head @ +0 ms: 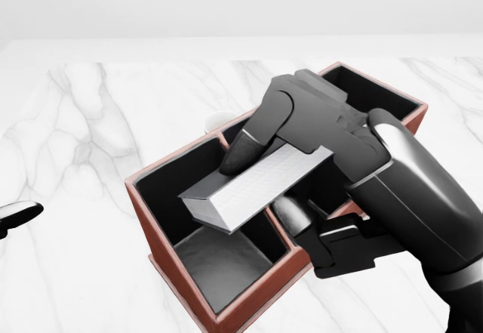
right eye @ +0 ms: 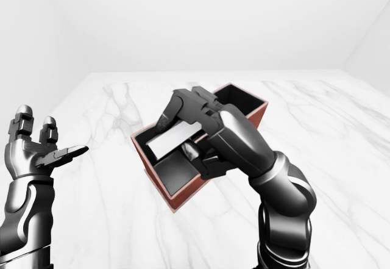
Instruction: Pick up the book and place it in the left compartment of the caddy.
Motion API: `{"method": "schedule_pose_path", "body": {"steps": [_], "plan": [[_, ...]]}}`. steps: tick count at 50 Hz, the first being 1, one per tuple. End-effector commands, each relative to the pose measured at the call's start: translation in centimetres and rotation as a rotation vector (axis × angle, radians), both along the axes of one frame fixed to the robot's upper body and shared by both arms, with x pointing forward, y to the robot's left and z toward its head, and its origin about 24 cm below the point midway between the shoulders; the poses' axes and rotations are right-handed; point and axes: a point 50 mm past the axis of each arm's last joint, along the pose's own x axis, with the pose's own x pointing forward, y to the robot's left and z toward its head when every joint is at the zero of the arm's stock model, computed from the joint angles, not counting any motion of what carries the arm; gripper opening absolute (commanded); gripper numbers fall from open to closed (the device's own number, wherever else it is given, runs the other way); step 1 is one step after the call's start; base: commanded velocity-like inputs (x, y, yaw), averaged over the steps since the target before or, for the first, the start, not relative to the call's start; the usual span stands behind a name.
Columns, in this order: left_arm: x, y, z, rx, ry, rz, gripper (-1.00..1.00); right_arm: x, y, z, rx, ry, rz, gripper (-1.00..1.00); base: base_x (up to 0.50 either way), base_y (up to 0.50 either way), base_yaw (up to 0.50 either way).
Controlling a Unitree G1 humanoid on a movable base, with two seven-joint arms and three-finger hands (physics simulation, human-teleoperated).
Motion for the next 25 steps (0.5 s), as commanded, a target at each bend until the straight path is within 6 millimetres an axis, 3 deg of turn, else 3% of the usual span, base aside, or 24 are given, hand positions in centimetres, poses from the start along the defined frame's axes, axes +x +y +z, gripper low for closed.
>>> {"method": "schedule_pose_path", "body": {"steps": [1, 14, 25], "plan": [[0.0, 0.1, 0.0, -0.001, -0.001, 0.001, 1.00, 0.7, -0.9, -0.5, 0.144, 0.058, 0.036, -1.00, 0.00, 0.00, 0.00], [0.0, 0.1, 0.1, -0.001, -0.003, 0.001, 1.00, 3.4, 0.7, -4.5, 0.153, 0.272, 0.014, -1.00, 0.00, 0.00, 0.00], [0.0, 0.0, 0.1, -0.002, -0.004, 0.001, 1.00, 3.9, 1.5, -5.6, 0.110, 0.318, 0.006, -1.00, 0.00, 0.00, 0.00]]}}
